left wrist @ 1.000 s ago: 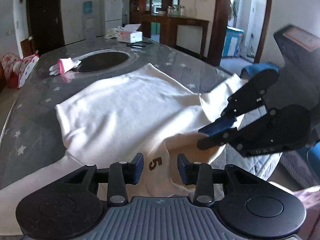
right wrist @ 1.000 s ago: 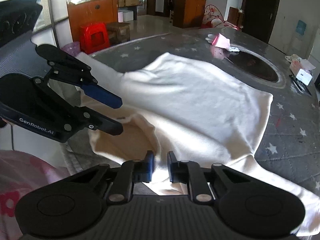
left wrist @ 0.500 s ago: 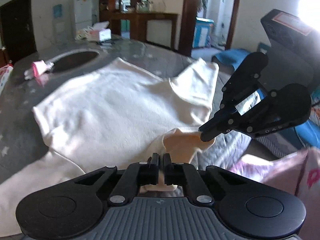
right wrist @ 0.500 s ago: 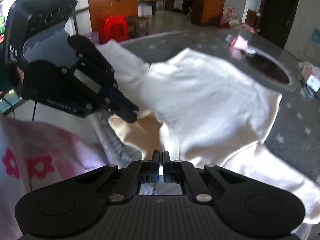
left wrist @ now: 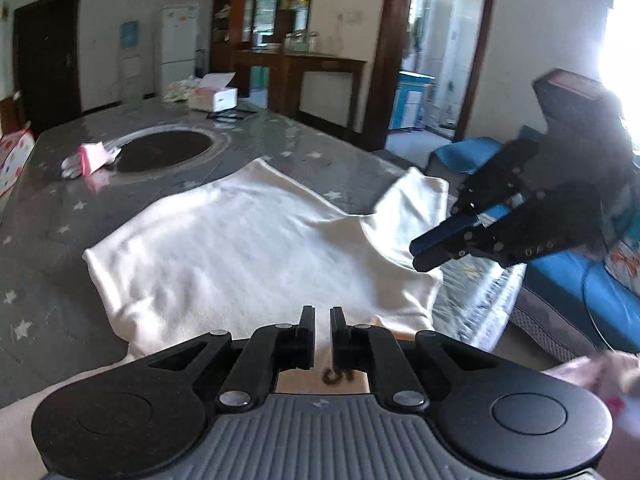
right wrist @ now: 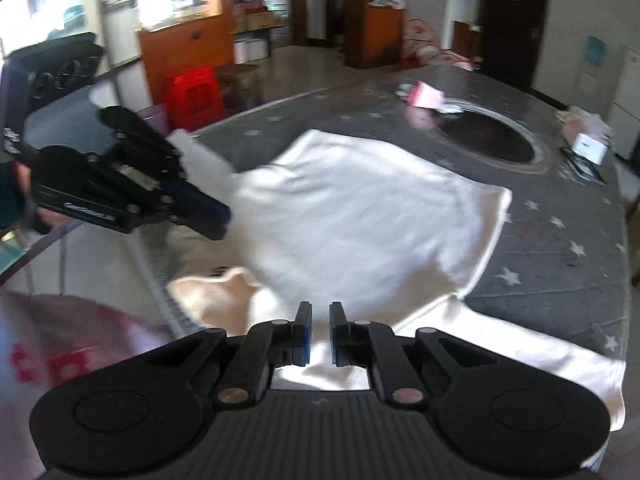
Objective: Fold clothes
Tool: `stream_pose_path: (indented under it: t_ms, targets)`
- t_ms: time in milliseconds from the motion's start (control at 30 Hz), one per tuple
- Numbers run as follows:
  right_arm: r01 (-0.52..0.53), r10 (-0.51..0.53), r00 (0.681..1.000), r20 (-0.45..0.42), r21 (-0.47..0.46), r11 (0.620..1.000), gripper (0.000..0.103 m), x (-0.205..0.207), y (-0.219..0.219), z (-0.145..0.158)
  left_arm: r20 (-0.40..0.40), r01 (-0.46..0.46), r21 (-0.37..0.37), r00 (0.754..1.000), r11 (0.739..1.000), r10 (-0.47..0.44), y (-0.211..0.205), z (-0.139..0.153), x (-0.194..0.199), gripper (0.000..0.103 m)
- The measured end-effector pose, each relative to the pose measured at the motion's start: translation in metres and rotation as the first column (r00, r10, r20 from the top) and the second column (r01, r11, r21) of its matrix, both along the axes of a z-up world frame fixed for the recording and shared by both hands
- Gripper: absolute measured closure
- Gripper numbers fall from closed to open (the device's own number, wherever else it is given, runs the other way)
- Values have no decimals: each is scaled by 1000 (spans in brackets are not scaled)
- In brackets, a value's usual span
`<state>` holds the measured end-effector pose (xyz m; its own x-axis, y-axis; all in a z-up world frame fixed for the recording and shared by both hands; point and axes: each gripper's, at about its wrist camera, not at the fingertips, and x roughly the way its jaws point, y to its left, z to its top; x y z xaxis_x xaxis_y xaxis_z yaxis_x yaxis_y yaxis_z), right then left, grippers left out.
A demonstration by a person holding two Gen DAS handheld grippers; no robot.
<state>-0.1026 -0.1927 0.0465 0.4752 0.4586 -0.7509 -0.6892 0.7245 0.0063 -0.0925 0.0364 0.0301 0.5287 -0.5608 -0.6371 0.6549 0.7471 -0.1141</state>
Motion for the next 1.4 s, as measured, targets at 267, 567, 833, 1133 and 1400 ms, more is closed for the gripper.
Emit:
stream_pose_path:
  t_ms: [267,567,833,1133,1400]
  targets:
    - [28,-33,997,-67,-76,997,94,10,-3,-36,-75,73,22,995,997,-71,-27,-31,6,95]
    - [107,-107,994,0,-24,994,87,45,-7,-25,-77,110,22,991,994,-108,-27,-34,3,92]
    - [141,-142,989,-41,-26,990,80,67,-4,-44,-6,-150,29,989,988,150,14,-4,46,65]
    - [135,-136,990,-45,-15,991,71,67,-1,-48,114,-493,88,868,865,483,47,1,128,41]
    - [134,-134,990,-47,-10,991,69,68,-2,-48,-10,-540,103,840,836,543,59,-30,170,43]
